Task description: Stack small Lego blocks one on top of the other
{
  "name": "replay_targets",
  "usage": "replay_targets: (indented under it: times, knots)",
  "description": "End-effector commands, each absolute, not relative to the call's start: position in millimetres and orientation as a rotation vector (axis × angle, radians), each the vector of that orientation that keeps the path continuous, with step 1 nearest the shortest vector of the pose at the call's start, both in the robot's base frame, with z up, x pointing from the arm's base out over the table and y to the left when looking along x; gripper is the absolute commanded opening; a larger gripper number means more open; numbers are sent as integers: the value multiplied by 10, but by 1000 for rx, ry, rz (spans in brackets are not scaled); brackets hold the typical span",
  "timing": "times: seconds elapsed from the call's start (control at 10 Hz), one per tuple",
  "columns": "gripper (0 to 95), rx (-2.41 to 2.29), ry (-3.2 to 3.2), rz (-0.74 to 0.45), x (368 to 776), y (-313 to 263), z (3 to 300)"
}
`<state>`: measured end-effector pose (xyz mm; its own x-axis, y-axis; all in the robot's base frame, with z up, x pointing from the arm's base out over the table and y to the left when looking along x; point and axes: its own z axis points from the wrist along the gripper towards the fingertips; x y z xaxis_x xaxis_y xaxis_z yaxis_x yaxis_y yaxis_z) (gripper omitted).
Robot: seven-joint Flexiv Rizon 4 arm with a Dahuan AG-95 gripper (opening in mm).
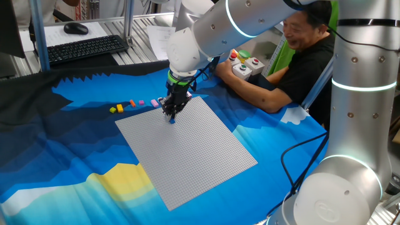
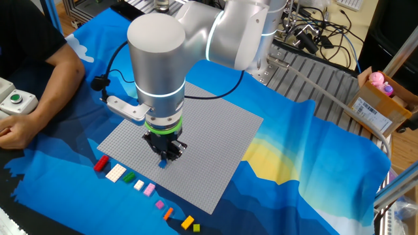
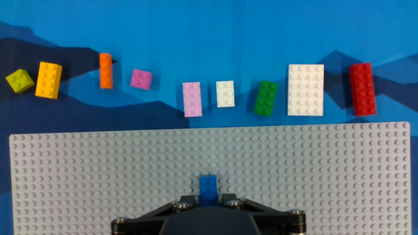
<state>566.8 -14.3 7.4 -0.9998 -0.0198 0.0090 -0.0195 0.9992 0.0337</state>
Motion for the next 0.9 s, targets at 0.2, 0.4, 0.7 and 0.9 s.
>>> replay_targets:
  times: [0.2,0.4,0.7,0.9]
  knots:
    - [0,15,-3131,-53,5655,-102,84]
    - [0,11,-3134,-56,5654,-96,42]
    - [0,-9,-3127,-54,5659,-57,83]
    - [0,-11,-3133,-57,5659,-54,53]
